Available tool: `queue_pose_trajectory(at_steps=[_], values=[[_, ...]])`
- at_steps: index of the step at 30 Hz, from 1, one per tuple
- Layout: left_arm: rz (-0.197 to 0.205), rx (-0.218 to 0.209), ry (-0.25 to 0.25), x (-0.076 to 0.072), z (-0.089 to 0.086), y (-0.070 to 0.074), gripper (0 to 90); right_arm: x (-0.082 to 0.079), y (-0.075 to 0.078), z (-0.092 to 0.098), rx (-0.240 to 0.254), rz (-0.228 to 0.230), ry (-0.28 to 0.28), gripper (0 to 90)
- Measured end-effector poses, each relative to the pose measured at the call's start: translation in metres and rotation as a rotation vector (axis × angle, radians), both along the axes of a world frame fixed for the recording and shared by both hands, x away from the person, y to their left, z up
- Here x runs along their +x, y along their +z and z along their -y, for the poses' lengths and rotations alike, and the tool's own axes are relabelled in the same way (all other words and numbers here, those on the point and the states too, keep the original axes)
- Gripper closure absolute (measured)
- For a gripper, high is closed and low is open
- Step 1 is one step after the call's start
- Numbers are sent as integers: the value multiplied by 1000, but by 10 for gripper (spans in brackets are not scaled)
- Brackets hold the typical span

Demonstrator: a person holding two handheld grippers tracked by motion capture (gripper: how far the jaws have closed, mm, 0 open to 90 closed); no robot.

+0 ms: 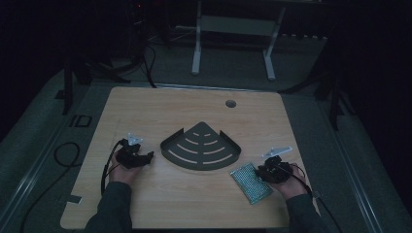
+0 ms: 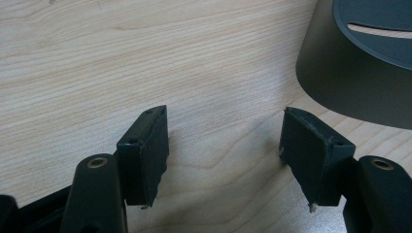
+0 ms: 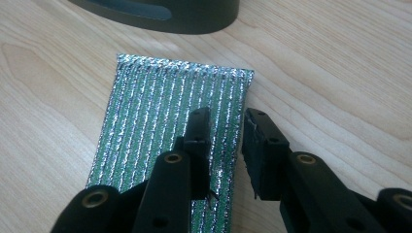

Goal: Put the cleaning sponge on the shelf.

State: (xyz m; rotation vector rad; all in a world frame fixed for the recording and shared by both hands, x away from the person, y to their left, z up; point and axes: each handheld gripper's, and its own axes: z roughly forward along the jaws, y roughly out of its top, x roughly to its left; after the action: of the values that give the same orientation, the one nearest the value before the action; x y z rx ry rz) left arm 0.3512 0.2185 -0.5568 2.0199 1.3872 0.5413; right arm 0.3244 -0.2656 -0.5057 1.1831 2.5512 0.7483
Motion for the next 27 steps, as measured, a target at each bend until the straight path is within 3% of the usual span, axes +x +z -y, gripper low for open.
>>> queue_pose_trajectory(at_steps=[16, 27], values=[[3, 2, -7, 1, 1, 0, 355, 16, -1, 11, 16, -146, -46, 730], [3, 2, -7, 1, 1, 0, 354, 24, -1, 8, 9, -227, -34, 758]])
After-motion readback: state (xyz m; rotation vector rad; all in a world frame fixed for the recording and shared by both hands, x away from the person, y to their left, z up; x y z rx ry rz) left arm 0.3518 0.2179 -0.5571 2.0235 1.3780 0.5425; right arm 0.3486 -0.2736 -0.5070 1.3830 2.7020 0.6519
